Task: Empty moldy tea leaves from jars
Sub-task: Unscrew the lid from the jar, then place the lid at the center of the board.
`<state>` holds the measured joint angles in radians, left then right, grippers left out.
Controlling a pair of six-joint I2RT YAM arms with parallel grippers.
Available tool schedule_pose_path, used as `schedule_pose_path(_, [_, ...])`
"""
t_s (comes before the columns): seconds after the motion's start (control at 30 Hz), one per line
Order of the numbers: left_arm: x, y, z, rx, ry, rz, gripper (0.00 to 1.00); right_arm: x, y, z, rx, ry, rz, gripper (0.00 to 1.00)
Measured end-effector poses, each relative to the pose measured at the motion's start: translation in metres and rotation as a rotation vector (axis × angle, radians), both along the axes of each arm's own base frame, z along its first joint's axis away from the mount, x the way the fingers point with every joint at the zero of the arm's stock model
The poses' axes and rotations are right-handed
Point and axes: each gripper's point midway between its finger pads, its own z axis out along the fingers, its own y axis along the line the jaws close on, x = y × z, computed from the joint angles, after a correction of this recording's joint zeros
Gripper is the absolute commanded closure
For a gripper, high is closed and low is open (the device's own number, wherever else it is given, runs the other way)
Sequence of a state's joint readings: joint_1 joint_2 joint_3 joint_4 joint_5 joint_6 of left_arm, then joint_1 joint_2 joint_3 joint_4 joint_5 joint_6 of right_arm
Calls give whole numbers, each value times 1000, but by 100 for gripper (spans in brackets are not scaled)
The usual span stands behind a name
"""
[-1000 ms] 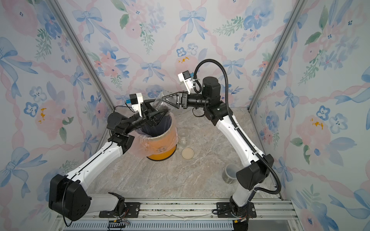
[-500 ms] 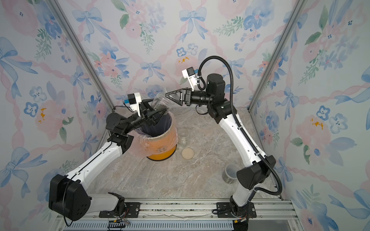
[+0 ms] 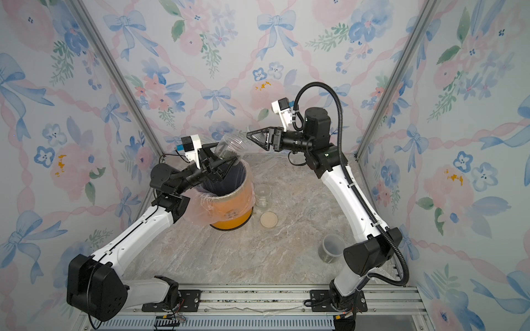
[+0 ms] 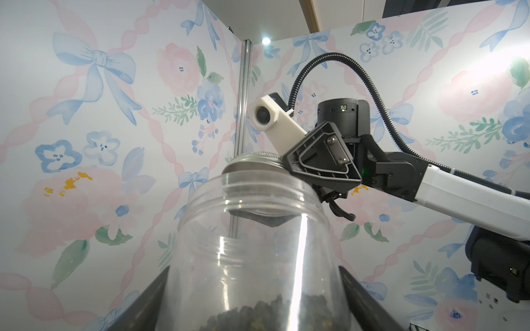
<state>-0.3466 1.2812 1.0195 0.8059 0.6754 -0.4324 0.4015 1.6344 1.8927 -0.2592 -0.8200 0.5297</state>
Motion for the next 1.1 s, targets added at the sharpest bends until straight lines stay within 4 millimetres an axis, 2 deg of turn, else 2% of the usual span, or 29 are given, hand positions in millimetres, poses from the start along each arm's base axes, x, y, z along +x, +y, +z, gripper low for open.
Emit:
schedule_pose_path(0.13, [-7, 7, 4, 8, -20, 38, 58, -10, -21, -15, -54, -2, -96, 17])
schedule_pose_path(0.23, [-13, 12, 6, 16, -32, 71, 58, -23, -36, -33, -102, 1, -158, 17])
schedule_pose_path(0.43, [-23, 23, 4, 37, -43, 132, 58, -35, -66, -92, -231, 48, -293, 16])
schedule_pose_path(0.77, [-39, 40, -21, 74, -15, 219, 58, -52, -112, -205, -427, 169, -479, 16])
schedule_pose_path(0.93, [-57, 51, -24, 75, -39, 251, 57, -55, -124, -255, -500, 223, -524, 16])
schedule_pose_path(1.1, [-77, 61, -33, 73, -63, 271, 57, -54, -129, -291, -533, 244, -546, 16])
